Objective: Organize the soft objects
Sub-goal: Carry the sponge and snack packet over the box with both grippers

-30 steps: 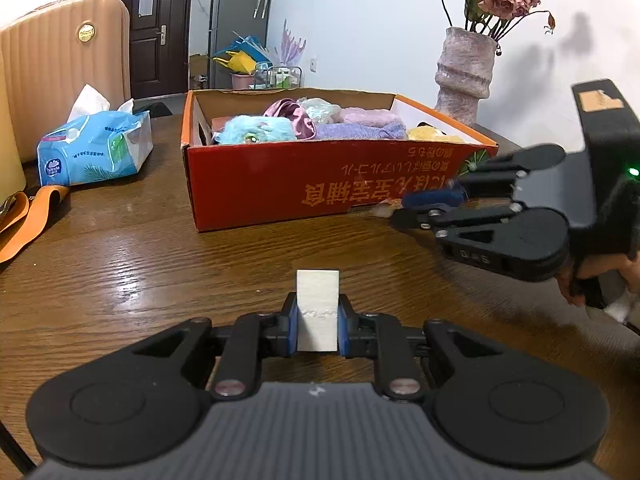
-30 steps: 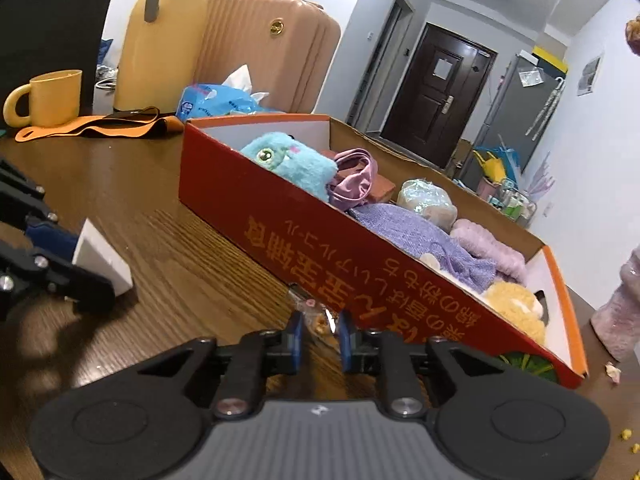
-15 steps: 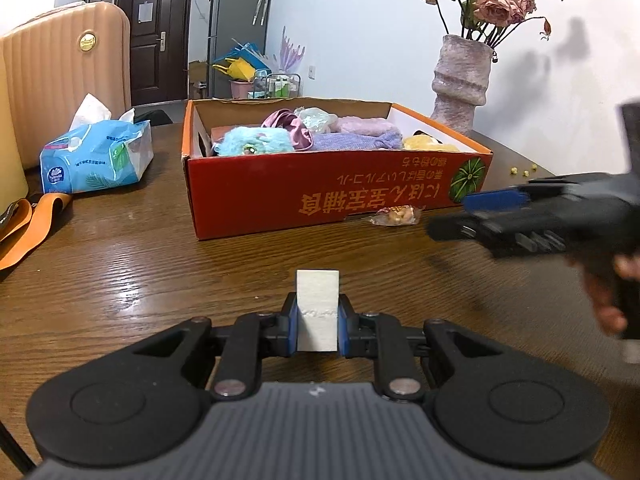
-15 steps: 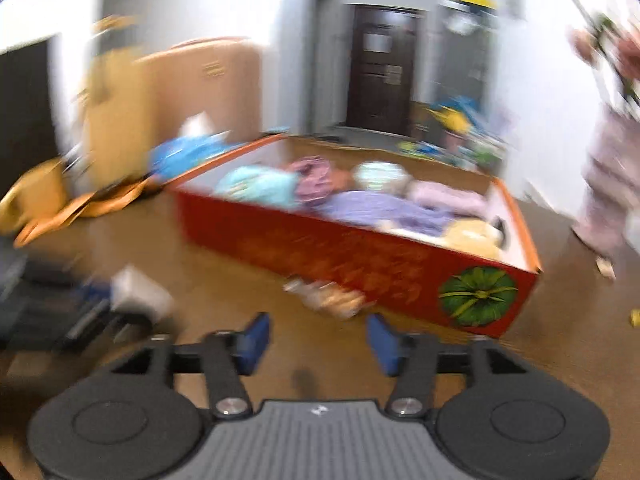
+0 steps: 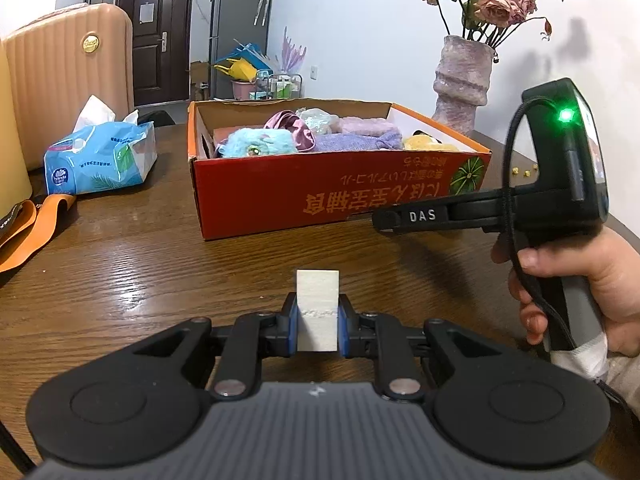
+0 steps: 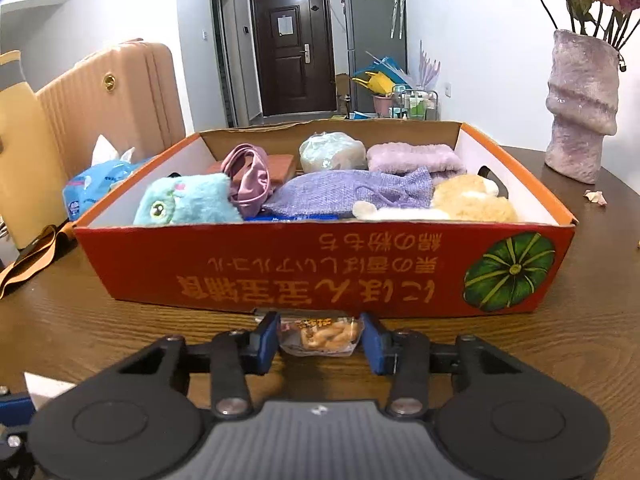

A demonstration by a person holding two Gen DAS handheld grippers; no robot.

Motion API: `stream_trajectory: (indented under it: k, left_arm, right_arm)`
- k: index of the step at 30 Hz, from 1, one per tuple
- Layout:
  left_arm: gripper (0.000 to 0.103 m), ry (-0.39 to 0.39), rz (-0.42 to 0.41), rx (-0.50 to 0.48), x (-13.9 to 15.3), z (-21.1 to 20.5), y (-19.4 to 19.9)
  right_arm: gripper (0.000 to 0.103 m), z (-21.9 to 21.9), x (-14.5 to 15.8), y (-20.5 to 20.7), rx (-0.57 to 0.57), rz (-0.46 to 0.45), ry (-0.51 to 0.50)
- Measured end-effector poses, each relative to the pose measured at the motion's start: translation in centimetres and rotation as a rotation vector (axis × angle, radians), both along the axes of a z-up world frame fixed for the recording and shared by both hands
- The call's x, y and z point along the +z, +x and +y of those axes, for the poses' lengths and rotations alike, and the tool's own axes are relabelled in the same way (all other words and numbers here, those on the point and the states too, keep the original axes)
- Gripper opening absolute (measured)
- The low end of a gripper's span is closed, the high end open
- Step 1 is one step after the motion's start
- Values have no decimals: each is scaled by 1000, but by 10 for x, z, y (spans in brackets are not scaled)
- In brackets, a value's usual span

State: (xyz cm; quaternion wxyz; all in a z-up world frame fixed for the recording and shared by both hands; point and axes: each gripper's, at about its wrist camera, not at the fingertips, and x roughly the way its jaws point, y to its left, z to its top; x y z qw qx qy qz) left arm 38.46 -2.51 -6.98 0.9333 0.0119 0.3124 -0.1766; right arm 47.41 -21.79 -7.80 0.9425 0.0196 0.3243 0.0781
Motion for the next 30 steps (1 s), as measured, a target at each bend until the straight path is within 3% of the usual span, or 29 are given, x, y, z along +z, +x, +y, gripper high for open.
stream_trajectory:
  k: [5,12,16,20,24,30]
  left_arm:
    - [19,10,1,31,5,-2,-10]
    - [19,-71,-53,40,28,-11,-104]
    - [19,-90,-76,13,44,-22,-132]
    - [19,-75,-132,6,62,-37,-142]
    - [19,-78,-127,-10,69,-48,-139]
    - [19,-88,-174,-46,101,-64,-75]
  right_arm:
    - [42,-12,17,-50,44,-53,50]
    - [42,-40,42,-194,114,-134,67]
    - [42,-51,50,-234,137,-144,81]
    - [42,-61,61,-248,139,-200,97]
    - [42,-74,67,-242,143,-229,110]
    - [42,-94,98,-176,164,-297,64]
